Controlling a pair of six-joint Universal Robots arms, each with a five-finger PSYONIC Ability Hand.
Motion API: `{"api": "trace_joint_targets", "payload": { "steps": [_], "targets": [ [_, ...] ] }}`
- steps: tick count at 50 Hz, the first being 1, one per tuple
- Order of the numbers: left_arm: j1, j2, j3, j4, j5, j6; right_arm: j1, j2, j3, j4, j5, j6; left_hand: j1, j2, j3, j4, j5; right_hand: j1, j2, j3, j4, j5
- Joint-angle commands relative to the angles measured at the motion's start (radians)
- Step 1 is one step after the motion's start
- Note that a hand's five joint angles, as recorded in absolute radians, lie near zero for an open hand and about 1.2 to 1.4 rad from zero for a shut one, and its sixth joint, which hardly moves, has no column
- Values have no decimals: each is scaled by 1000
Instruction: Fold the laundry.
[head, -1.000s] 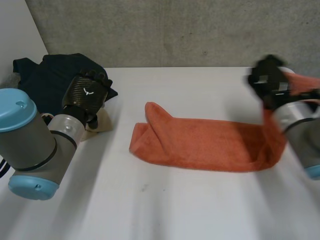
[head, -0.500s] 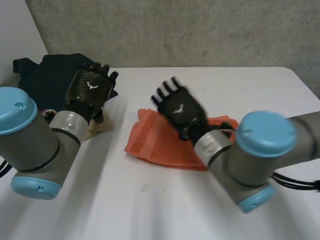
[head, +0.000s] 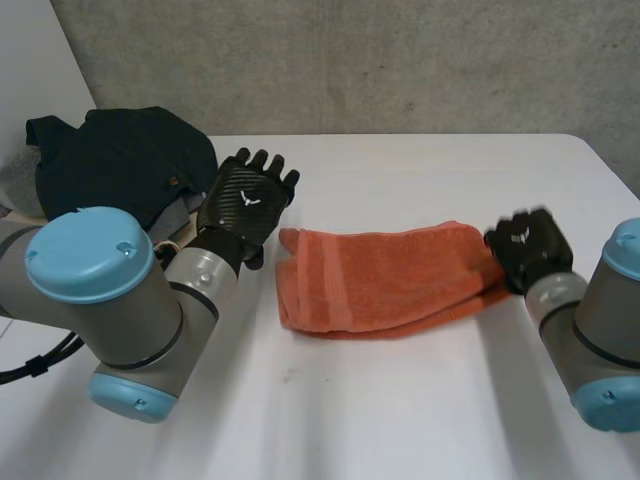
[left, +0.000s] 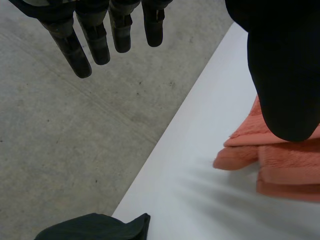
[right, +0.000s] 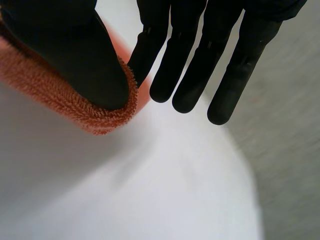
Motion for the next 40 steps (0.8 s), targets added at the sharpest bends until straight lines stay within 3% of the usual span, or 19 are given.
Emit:
{"api": "trace_joint_targets", "payload": {
  "steps": [1, 4, 8, 13, 17, 18, 19, 20, 24, 30, 35, 40],
  "targets": [
    [28, 66, -46, -4, -2, -1, 185, -80, -74, -88, -9, -29, -13, -36, -42, -30, -50, 277, 213, 207, 199, 256],
    [53, 89, -67, -1, -2, -1, 253, -47, -94, -120, -75, -25, -13, -36, -42, -30, -50, 277, 213, 207, 199, 256],
    [63, 108, -75, -1, -7, -11, 377, 43, -108, -145, -302, -25, -13, -36, -42, -30, -50, 277, 213, 207, 199, 256],
    [73, 112, -76, -4, -10, -57, 403, 140, -113, -90, -471, -16, -13, -36, -42, -30, -50, 277, 213, 207, 199, 256],
    [79, 111, -67, -2, -8, -108, 403, 169, -169, -15, -451, 18, -13, -36, -42, -30, -50, 206, 142, 135, 127, 185],
    [79, 109, -64, -2, -8, -114, 403, 167, -188, -4, -419, 55, -13, -36, -42, -30, -50, -452, -516, -522, -530, -473],
    [80, 109, -60, -2, -8, -119, 400, 166, -195, -2, -395, 81, -13, -36, -42, -30, -50, -807, -871, -878, -886, -828],
    [80, 108, -55, -1, -8, -125, 397, 166, -200, 1, -366, 110, -13, -36, -42, -30, -50, -945, -1008, -1015, -1023, -966],
    [68, 96, -15, 2, -8, -152, 327, 99, -203, 8, -263, 323, -13, -36, -42, -30, -50, -945, -1008, -1015, -1023, -966],
    [-22, 36, 80, -5, -7, -267, 233, -32, -194, 47, -227, 670, -13, -36, -42, -30, -50, -945, -1008, -1015, -1023, -966],
    [-102, -54, 184, -63, -4, -390, 170, -20, -244, 191, -215, 715, -12, -35, -41, -29, -49, -945, -1008, -1015, -1023, -966],
    [-118, -186, 296, -205, -27, -438, 161, 106, -389, 350, -212, 693, 0, -24, -29, -17, -37, -945, -1008, -1015, -1023, -966]
  ]
}}
